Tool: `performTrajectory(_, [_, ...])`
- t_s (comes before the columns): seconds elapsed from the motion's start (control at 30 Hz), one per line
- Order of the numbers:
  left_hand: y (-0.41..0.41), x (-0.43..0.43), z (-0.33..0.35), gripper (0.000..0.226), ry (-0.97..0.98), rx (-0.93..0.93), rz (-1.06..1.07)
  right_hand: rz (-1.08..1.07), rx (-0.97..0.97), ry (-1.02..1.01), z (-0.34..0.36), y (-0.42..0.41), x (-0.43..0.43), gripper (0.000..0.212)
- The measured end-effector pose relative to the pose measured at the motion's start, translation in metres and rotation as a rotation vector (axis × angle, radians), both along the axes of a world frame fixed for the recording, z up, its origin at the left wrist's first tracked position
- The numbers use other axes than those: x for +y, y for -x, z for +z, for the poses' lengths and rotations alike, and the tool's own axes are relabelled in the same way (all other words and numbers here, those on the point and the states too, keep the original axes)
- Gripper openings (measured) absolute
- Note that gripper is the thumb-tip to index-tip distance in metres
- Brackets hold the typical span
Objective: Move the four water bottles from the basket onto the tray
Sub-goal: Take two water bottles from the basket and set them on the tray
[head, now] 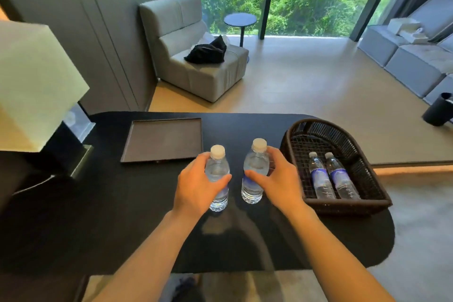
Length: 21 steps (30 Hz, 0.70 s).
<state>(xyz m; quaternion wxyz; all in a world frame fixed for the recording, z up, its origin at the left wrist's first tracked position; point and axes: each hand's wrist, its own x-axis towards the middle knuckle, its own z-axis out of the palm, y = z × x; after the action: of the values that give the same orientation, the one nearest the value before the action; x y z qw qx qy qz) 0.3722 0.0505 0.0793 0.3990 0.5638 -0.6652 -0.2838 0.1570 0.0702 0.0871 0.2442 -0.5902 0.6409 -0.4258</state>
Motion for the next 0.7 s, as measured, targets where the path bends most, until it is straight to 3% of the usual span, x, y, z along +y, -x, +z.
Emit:
performTrajectory(0.3, [-0.146, -0.086, -0.014, 0.054, -0.007, -0.036, 0.178, 0.072, -0.049, -0.091, -0.017, -0.139, -0.119, 0.064])
performTrajectory(0.4, [-0.187, -0.135, -0.024, 0.059, -0.024, -0.128, 0.240, 0.077, -0.049, -0.114, -0.030, -0.182, -0.169, 0.067])
performTrajectory(0.7, [-0.259, -0.289, -0.078, 0.059, -0.070, -0.109, 0.300, 0.077, -0.039, -0.158, -0.083, -0.280, -0.322, 0.066])
